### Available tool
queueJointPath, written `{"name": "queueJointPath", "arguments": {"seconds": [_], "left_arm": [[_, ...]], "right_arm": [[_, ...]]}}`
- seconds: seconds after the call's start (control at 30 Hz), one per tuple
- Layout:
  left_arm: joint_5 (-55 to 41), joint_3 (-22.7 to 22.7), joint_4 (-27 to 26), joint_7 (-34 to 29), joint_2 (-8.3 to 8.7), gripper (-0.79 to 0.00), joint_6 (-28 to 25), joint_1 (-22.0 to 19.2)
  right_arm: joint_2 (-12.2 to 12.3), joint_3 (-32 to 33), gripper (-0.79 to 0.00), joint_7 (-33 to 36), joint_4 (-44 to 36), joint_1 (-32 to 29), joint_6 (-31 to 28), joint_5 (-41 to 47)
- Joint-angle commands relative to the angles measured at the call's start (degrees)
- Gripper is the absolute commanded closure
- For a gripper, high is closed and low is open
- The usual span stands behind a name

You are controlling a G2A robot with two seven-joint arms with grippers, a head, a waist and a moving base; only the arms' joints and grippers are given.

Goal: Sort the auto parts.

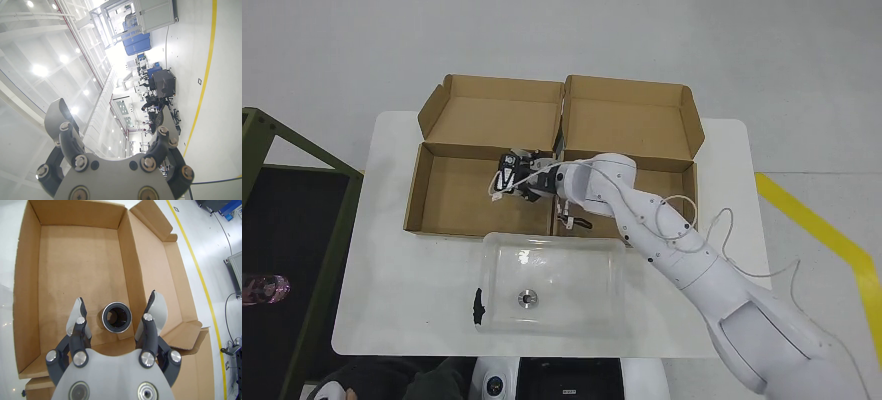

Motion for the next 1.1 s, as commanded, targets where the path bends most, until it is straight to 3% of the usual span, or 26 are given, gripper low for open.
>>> {"name": "queueJointPath", "arguments": {"seconds": [0.0,0.57,1.07], "left_arm": [[0.0,0.0,0.0,0.0,0.00,-0.785,0.0,0.0],[0.0,0.0,0.0,0.0,0.00,-0.785,0.0,0.0],[0.0,0.0,0.0,0.0,0.00,-0.785,0.0,0.0]], "right_arm": [[0.4,1.1,-0.570,0.0,-2.5,-1.3,-0.8,0.4],[4.6,8.4,-0.570,4.7,-25.6,-15.6,-8.1,0.0],[7.3,10.1,-0.557,6.4,-34.8,-26.4,-13.8,-2.7]]}}
